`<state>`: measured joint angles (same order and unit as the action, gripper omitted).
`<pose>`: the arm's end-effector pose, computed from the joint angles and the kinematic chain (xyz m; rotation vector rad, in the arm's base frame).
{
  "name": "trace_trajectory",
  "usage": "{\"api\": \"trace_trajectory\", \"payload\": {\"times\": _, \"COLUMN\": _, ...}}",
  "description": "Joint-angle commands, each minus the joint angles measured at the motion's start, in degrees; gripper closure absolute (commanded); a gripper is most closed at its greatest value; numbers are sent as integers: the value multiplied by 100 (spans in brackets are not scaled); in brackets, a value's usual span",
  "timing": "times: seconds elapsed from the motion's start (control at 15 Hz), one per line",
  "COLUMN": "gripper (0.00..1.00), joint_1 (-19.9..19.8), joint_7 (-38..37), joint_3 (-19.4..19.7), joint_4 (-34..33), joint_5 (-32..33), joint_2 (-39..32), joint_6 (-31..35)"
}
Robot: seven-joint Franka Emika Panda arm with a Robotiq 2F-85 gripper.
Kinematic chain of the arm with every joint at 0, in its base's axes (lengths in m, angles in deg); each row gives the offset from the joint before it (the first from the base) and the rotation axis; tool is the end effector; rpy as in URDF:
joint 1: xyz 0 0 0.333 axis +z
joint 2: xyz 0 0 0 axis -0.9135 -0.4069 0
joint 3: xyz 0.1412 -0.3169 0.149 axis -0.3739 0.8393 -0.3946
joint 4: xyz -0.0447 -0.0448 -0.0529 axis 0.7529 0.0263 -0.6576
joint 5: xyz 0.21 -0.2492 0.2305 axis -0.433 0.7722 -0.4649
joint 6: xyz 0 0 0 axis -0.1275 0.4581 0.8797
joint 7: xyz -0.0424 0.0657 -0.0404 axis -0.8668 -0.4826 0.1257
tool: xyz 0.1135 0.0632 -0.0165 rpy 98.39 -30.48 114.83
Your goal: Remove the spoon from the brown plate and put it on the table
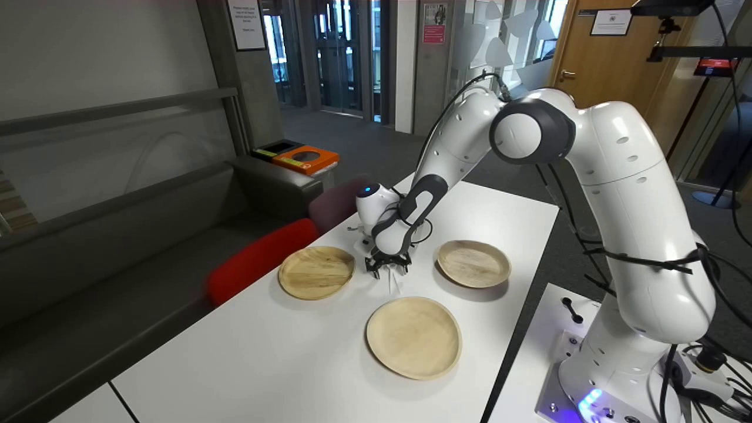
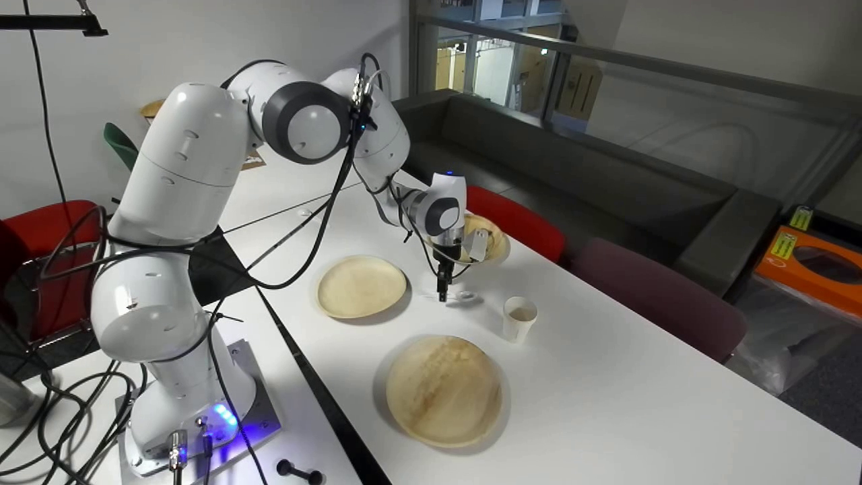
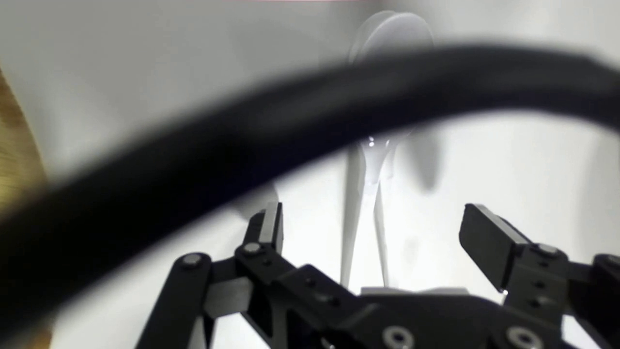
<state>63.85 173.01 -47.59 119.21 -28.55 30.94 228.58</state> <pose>0.6349 -0.0075 0.1611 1.3043 2.8379 -0.3325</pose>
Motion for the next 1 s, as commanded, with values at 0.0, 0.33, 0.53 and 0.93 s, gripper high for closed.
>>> {"api": "trace_trajectory", "payload": {"times": 0.0, "gripper": 32, "joint_1": -19, "joint_7": -69, "joint_3": -34, "joint_4": -185, "joint_5": -66, "joint_2": -66, "joint_6": -164}}
{"api": "trace_trajectory", "payload": {"times": 0.33, "gripper": 67, "joint_1": -19, "joint_7": -65, "joint_3": -34, "joint_4": -236, "joint_5": -62, "joint_2": -50, "joint_6": -161}}
{"api": "trace_trajectory", "payload": {"times": 0.53, "gripper": 71, "joint_1": -22, "joint_7": -51, "joint_3": -38, "joint_4": -254, "joint_5": -60, "joint_2": -48, "joint_6": -166}}
{"api": "trace_trajectory", "payload": {"times": 0.93, "gripper": 48, "joint_1": -25, "joint_7": -47, "joint_3": -39, "joint_4": -249, "joint_5": -62, "joint_2": -37, "joint_6": -175}}
